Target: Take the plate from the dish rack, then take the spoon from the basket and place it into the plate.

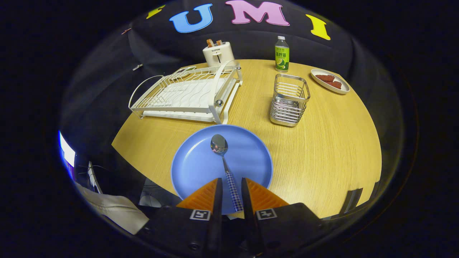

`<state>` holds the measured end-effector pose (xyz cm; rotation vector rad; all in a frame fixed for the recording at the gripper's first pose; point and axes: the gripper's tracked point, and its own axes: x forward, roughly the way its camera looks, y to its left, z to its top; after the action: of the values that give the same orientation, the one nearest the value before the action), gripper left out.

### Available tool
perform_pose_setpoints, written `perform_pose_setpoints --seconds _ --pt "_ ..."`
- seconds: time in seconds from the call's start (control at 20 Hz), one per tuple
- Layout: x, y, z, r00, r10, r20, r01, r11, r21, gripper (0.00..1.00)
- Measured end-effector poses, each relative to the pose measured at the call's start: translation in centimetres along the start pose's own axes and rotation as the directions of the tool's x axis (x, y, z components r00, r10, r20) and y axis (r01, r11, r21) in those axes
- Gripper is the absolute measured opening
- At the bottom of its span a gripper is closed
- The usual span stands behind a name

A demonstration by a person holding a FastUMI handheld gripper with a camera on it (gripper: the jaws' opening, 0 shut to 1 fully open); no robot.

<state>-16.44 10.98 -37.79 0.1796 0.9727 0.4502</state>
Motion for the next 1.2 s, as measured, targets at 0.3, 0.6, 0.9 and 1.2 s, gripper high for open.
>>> perform_pose_setpoints --seconds 0.3,0.6,0.9,1.2 --pt "-0.6 -0.8 1.5 0.999 -0.037 0.039 0.036 0.999 0.030 1.00" --pt "-3.4 -0.2 6.6 0.983 -0.034 0.180 0.023 0.998 0.061 0.99" --pt "-8.3 0.5 13.9 0.935 -0.036 0.354 0.034 0.999 0.012 0.99" --pt "-14.1 0.3 21.9 0.852 -0.059 0.521 0.092 0.995 -0.038 0.99"
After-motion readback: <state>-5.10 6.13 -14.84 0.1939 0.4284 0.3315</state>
